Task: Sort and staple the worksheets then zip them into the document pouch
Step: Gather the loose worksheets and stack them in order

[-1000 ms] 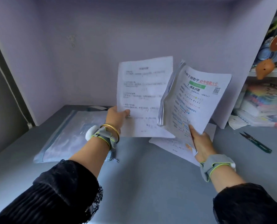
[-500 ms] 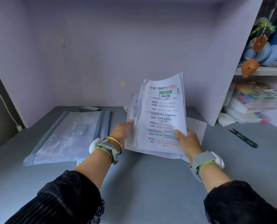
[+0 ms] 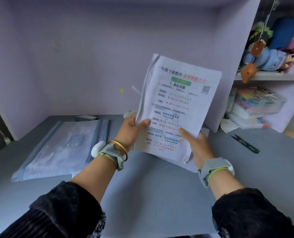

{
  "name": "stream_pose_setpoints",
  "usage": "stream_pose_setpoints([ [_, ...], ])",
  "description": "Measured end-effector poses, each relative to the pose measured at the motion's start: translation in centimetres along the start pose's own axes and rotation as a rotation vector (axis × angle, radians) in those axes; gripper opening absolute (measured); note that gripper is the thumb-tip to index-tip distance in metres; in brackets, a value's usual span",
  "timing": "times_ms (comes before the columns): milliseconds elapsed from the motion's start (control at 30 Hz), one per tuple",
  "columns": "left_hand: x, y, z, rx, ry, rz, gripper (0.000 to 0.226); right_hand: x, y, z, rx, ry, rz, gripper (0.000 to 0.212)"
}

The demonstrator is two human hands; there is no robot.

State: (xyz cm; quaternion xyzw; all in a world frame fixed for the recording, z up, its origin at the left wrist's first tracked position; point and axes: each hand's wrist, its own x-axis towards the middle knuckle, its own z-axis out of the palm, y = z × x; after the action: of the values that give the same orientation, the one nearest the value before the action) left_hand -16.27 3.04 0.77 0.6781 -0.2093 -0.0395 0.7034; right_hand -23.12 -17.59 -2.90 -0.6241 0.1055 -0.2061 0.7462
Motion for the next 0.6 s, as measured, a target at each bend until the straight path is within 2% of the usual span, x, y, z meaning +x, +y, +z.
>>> stream_pose_setpoints([
  [133, 0.2, 0.5, 0.9, -0.080, -0.042, 0.070, 0.016, 0.3, -1.4, -1.0, 0.145, 0.005, -0.082, 0.070],
  [200, 0.3, 0.7, 1.6, -0.121, -0.056, 0.079, 0.017, 0.2, -2.0, -1.9, 0.166, 0.011, -0.111, 0.076],
  [267, 0.3, 0.8, 2.3, -0.139, -0.074, 0.090, 0.015, 0.0, -2.5, -2.7, 0.180, 0.001, -0.116, 0.071],
  [400, 0.6, 0.7, 3.3, -0.176, -0.090, 0.098, 0.017, -0.1, -2.7, -4.1, 0.240, -0.074, -0.076, 0.045],
  [500, 0.8, 0.7, 3.9, -0.203, 0.000, 0.039, 0.014, -0.1, -2.7, -4.0, 0.195, 0.007, -0.114, 0.055],
  [600, 1.2, -0.1, 4.3, -0.202, 0.034, -0.005, 0.012, 0.1, -3.2, -4.0, 0.139, 0.093, -0.156, 0.034],
])
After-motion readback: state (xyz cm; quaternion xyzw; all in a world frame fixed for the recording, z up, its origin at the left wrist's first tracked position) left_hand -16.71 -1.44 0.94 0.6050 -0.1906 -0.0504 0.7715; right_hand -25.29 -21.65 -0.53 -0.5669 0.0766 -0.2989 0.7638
